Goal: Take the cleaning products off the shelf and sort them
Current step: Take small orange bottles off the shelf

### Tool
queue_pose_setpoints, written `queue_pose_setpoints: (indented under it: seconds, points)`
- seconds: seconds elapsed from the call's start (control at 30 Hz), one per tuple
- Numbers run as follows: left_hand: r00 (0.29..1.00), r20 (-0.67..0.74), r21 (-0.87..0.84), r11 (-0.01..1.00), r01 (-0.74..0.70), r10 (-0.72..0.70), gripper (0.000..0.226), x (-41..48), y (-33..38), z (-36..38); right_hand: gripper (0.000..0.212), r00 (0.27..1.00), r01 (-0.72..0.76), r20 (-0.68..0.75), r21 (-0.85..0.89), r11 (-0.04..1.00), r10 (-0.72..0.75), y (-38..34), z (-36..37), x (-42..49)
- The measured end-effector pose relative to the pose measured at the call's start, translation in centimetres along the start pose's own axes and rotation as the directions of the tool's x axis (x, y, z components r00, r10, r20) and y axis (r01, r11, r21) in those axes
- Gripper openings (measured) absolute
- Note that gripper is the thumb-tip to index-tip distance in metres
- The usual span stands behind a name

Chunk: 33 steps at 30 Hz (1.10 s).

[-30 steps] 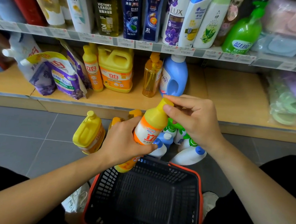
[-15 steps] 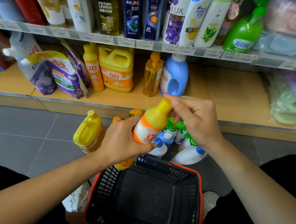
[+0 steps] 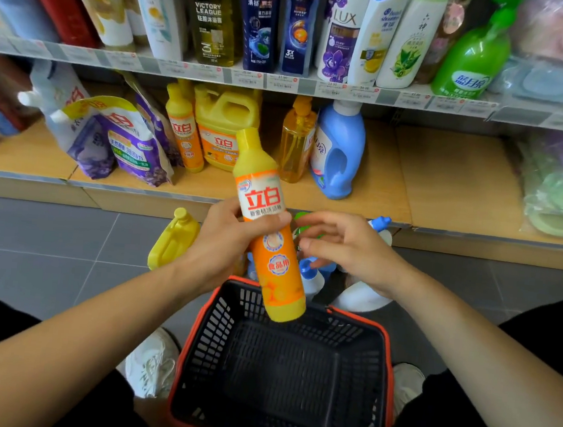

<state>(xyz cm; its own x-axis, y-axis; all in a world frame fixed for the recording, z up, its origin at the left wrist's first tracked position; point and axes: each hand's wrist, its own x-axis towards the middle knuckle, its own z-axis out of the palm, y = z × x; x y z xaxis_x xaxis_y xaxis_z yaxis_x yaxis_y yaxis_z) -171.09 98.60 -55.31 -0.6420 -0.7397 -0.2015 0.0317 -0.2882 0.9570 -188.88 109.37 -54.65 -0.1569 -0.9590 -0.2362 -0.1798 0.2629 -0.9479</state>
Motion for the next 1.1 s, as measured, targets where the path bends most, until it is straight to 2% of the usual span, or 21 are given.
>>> queue_pose_setpoints:
  seconds: [0.1,0.17,0.23,0.4,0.53,0.6,0.67,0.77,0.83,0.9,0.97,1.03,1.1]
  points:
    - [0.993,-0.114,-0.003,1.0,-0.009,0.009,0.032,0.2,0.6,-0.5,0.045,0.995,-0.059,0.072,-0.144,0.988,0.069,1.1,0.8,-0.2]
    - [0.988,-0.153,-0.057,0.998,0.021,-0.03,0.033,0.4,0.6,-0.8,0.054,0.992,-0.044,0.1,-0.262,0.964,0.072,1.7,1.8,-0.5]
    - [0.983,-0.172,-0.141,0.989,0.046,-0.07,0.034,0.7,0.7,-1.1,0.054,0.993,-0.02,0.109,-0.286,0.958,0.053,2.0,2.6,-0.7]
    - [0.982,-0.165,-0.18,0.982,0.059,-0.089,0.043,1.6,0.7,-1.9,0.039,0.988,0.106,-0.08,-0.253,0.962,-0.13,2.2,3.0,-0.7]
    - [0.984,-0.148,-0.141,0.987,0.078,-0.099,0.048,2.1,0.6,-2.4,0.046,0.94,0.235,-0.23,-0.106,0.966,-0.253,1.8,3.1,-0.9]
    - [0.974,-0.143,-0.121,0.98,0.158,-0.175,0.057,2.4,0.5,-2.5,0.047,0.906,0.32,-0.292,0.004,0.947,-0.305,1.3,3.2,-1.0]
    - [0.957,-0.115,-0.071,0.964,0.258,-0.265,0.07,2.5,0.3,-2.6,0.047,0.872,0.388,-0.34,0.044,0.92,-0.352,0.9,3.0,-1.0]
    - [0.918,-0.026,0.084,0.914,0.397,-0.397,0.091,2.6,0.3,-2.6,0.049,0.842,0.451,-0.366,0.076,0.889,-0.396,0.2,2.7,-1.1]
    - [0.888,0.003,0.214,0.868,0.448,-0.46,0.097,2.5,0.4,-2.6,0.052,0.831,0.466,-0.375,0.067,0.882,-0.41,-0.3,2.2,-1.0]
    - [0.9,-0.003,0.316,0.853,0.415,-0.437,0.078,2.3,0.3,-2.5,0.053,0.827,0.482,-0.365,0.065,0.874,-0.429,-0.7,1.8,-0.9]
    - [0.951,0.004,0.371,0.883,0.287,-0.31,0.049,2.1,-0.2,-2.4,0.049,0.835,0.485,-0.34,0.083,0.87,-0.433,-0.8,1.8,-0.8]
    - [0.984,0.042,0.351,0.925,0.147,-0.172,0.024,1.7,-0.3,-2.1,0.044,0.854,0.466,-0.308,0.093,0.88,-0.42,-0.8,2.0,-0.9]
    - [0.991,0.105,0.25,0.967,0.054,-0.082,0.012,1.5,0.2,-1.8,0.044,0.863,0.449,-0.294,0.071,0.891,-0.412,-0.7,2.1,-1.0]
